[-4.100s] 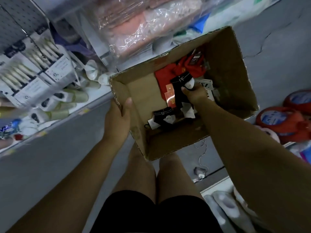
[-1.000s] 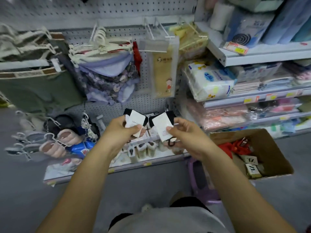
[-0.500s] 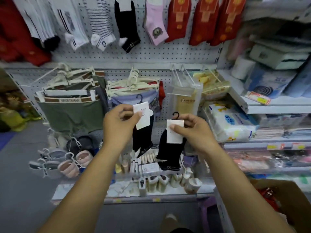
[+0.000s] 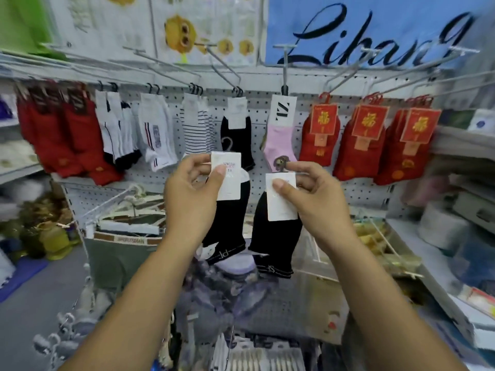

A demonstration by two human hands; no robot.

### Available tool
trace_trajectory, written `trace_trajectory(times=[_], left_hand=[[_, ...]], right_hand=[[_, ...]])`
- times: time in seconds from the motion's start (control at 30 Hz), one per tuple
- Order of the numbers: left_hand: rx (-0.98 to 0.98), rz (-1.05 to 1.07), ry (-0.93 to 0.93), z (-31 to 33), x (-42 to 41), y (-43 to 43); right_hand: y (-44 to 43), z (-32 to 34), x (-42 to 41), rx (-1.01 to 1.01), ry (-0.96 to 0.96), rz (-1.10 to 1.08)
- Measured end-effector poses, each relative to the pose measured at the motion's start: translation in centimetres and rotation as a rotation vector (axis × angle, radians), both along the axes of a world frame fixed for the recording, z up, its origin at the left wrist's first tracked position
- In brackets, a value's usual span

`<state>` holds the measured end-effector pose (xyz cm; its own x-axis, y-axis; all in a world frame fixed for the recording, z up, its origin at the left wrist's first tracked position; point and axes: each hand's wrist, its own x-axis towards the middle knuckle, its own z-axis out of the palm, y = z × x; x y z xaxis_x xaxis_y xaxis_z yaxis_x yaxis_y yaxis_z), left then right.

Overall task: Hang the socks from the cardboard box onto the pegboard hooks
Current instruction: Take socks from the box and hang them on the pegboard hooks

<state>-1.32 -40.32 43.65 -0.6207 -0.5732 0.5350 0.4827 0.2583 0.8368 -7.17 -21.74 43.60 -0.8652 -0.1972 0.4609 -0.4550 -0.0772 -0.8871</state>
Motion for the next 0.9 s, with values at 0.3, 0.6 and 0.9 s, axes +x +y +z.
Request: trace_trajectory(times=[0.3,0.6,0.9], left_hand=[[-0.09,0.177,0.033,3.2,-4.7,-5.8],[-0.12,0.072,0.01,5.4,-9.1,-10.7],[-0.092,-0.027,0.004,6.2,-12.1,-13.4]], right_hand=[[-8.6,5.2,-9.2,0.006,0.207,-0.147],[-15.0,9.1,-15.0,-0.016,0.265,-0.362],[-16.9,9.5,-17.7,0.016,0.273,-0.412]])
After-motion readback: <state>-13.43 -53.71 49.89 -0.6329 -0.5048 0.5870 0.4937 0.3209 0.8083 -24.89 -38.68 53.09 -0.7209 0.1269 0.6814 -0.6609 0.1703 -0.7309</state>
